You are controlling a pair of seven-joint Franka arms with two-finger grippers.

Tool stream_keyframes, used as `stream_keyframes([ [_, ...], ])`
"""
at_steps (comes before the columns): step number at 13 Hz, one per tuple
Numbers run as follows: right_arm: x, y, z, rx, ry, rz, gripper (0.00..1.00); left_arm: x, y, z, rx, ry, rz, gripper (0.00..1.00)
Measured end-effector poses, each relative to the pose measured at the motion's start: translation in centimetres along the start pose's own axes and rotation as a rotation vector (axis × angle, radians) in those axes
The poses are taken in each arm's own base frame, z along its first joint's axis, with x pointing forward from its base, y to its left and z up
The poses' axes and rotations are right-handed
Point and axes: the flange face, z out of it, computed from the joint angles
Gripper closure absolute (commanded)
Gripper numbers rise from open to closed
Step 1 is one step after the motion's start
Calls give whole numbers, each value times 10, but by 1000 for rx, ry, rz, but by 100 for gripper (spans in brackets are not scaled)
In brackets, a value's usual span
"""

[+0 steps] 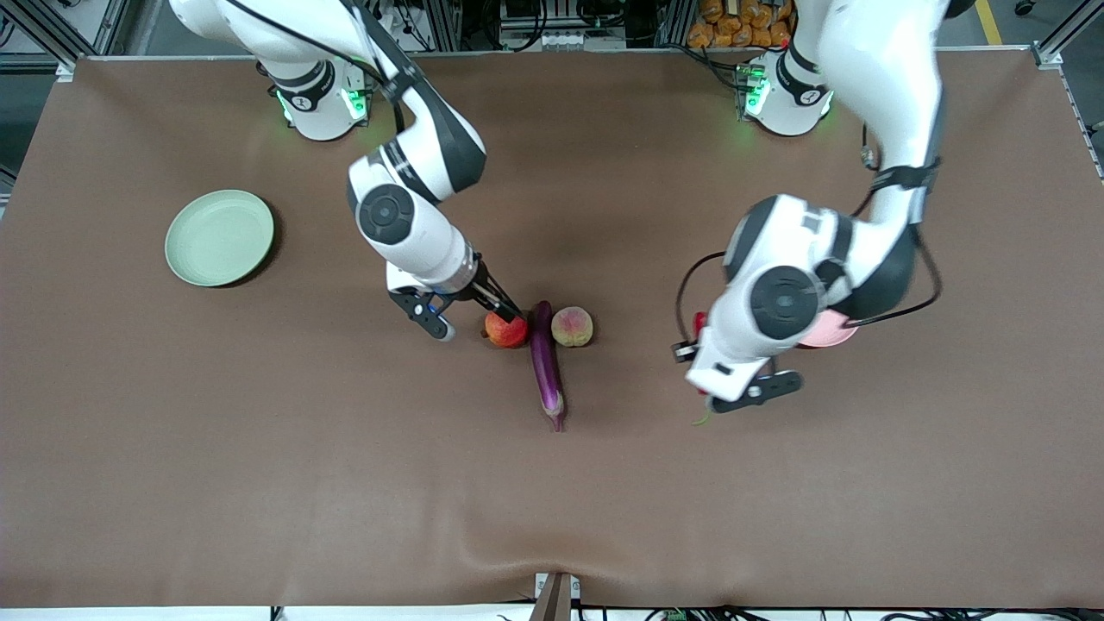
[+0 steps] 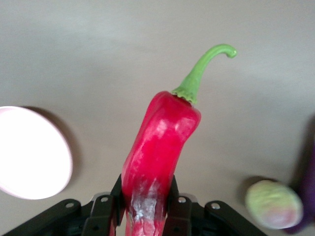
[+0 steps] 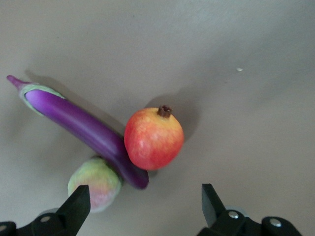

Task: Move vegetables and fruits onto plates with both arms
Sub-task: 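Lift the chili with the left gripper while the right gripper grasps the pomegranate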

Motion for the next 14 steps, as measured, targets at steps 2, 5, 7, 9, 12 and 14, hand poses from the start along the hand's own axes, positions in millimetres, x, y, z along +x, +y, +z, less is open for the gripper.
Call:
stream_keyframes([
  [2, 1, 1, 31, -12, 5, 6, 0, -1, -44, 18, 22, -50, 27, 100],
  [5, 6, 5, 63, -17, 14, 11, 0, -8, -94, 57, 49, -62, 21, 100],
  [7, 8, 6, 77, -10, 22, 13, 58, -11, -126, 84, 63, -32, 3, 100],
  [9, 8, 5, 85, 4, 32, 11, 100, -17, -155, 113, 100, -46, -7, 100],
  [12, 10, 3, 76, -10, 32, 13, 100, -21, -188, 146, 105, -70, -44, 100],
  [14, 20, 6, 40, -98, 9, 20, 100, -24, -200, 158, 105, -83, -61, 100],
])
